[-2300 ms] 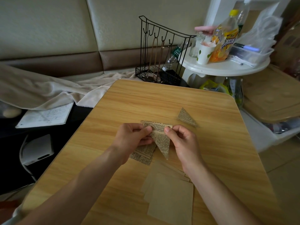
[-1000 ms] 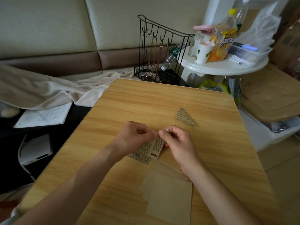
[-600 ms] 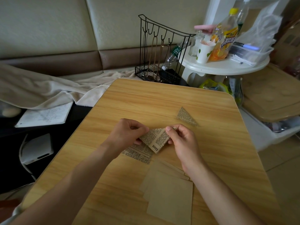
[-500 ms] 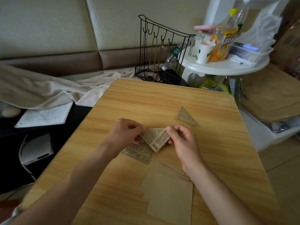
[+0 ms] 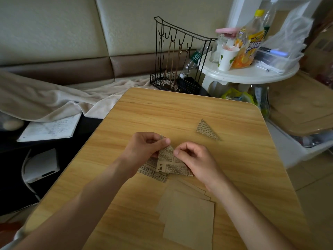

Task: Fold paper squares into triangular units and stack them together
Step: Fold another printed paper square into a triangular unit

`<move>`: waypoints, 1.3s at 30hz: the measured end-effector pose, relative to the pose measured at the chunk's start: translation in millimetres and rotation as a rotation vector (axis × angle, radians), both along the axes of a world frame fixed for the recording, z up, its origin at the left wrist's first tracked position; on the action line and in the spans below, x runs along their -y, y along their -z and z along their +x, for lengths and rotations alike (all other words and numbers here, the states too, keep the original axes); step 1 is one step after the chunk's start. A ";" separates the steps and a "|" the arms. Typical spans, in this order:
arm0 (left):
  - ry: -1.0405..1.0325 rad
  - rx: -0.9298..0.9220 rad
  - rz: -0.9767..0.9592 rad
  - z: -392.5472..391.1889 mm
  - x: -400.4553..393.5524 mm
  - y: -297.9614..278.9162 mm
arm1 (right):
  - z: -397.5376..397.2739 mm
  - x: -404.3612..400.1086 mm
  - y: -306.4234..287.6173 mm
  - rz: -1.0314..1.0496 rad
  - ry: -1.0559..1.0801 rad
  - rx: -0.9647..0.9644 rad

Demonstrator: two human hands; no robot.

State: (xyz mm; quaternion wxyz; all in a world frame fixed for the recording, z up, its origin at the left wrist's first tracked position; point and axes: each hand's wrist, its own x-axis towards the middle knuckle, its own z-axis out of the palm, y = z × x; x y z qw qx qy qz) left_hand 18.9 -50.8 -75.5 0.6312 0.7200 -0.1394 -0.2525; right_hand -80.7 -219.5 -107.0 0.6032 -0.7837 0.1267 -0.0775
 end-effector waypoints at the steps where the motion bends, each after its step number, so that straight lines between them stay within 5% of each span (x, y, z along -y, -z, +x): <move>1: 0.011 -0.019 -0.009 -1.0 1.3 -0.1 | 0.0 0.3 -0.2 0.010 0.013 0.002; 17: 0.152 -0.090 0.075 -1.1 1.3 5.4 | 0.7 -0.4 -0.5 0.190 0.198 0.058; 39: -0.066 -0.151 -0.011 1.3 -1.0 3.1 | 2.3 -2.3 1.8 0.203 0.189 0.062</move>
